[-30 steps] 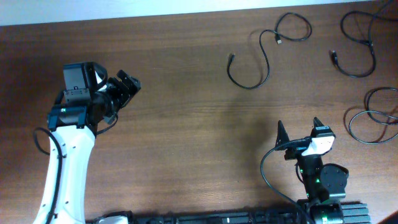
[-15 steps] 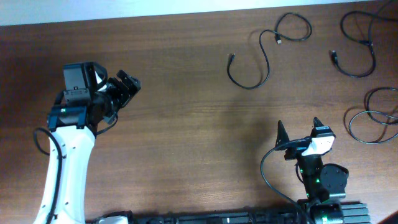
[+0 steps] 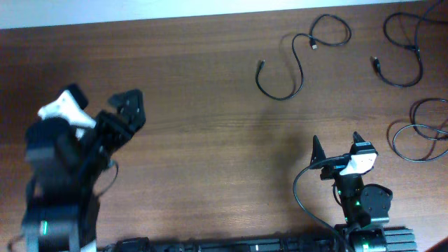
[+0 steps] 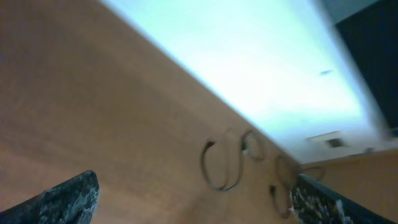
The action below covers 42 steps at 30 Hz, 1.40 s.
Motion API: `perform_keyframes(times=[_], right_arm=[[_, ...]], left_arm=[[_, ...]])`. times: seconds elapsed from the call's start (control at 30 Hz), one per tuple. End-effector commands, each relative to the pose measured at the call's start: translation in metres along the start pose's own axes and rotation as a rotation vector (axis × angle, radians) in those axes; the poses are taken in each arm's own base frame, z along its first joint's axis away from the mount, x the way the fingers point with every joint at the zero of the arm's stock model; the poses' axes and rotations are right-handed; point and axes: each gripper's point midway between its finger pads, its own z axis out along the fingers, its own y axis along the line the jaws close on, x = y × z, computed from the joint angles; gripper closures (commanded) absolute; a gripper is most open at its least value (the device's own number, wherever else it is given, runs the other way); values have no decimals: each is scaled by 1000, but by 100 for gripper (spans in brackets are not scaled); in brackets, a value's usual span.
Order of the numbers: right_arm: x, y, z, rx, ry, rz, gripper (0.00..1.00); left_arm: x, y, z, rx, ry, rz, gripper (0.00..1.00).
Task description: Untangle cables
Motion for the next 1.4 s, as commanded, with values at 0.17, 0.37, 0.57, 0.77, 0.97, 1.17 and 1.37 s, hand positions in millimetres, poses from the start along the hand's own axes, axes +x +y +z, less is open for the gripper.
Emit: perform_keyframes(times=[0.17,0.37,0.57,0.77,0.97,1.17,1.37], right_arm=[[2,-2,0,12,-2,2,1],[2,-2,0,12,-2,2,1],[2,-2,0,12,-2,2,1],[2,-2,0,12,-2,2,1],[2,-2,0,12,-2,2,2],[2,-2,0,12,-2,2,1],[2,-2,0,12,-2,2,1]], left_arm=[[1,-45,-108,227,-233,110,1],[3,-47,-118,245,-253,117,1],[9,-40,-115,218,-223,107,1],[28,23,-116,-67,-201,96,1],[44,44,-146,-99,-279,161,1],[68,56,-167,-36,-374,319,1],[68,56,-140,14,-405,454,1]])
